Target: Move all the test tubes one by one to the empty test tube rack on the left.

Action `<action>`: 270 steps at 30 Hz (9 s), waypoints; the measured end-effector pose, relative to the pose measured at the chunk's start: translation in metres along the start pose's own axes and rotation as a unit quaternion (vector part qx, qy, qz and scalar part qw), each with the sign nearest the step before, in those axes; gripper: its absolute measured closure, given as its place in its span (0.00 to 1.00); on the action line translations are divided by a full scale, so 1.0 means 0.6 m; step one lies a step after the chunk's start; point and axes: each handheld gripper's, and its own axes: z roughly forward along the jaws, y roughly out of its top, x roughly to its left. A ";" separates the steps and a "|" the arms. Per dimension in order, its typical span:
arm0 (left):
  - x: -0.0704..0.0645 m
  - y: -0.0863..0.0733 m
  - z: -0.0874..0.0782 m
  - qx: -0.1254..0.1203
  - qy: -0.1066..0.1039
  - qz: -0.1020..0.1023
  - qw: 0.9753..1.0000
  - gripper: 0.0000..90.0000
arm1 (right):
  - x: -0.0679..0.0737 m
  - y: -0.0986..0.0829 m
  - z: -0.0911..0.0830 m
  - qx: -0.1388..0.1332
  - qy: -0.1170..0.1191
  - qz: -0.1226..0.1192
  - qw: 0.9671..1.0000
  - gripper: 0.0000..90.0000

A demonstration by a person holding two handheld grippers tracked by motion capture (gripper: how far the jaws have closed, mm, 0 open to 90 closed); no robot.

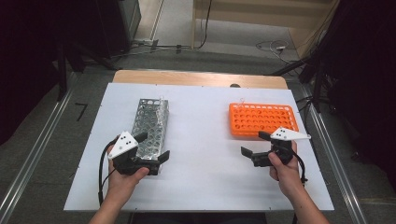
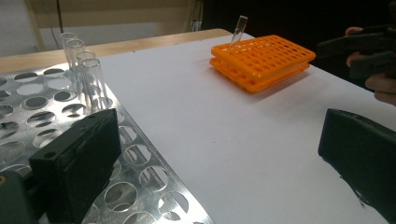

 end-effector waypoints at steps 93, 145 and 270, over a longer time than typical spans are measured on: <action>-0.026 0.018 0.022 -0.004 -0.023 0.007 1.000 0.00 | -0.032 0.109 0.086 -0.034 -0.091 0.021 0.995 0.82; -0.117 0.049 0.105 0.038 -0.119 0.035 0.992 0.59 | 0.200 0.025 0.089 0.027 0.059 -0.122 0.990 0.82; 0.087 0.078 0.092 0.049 0.113 -0.023 0.992 0.54 | 0.008 -0.068 -0.071 -0.015 -0.022 -0.037 0.999 0.00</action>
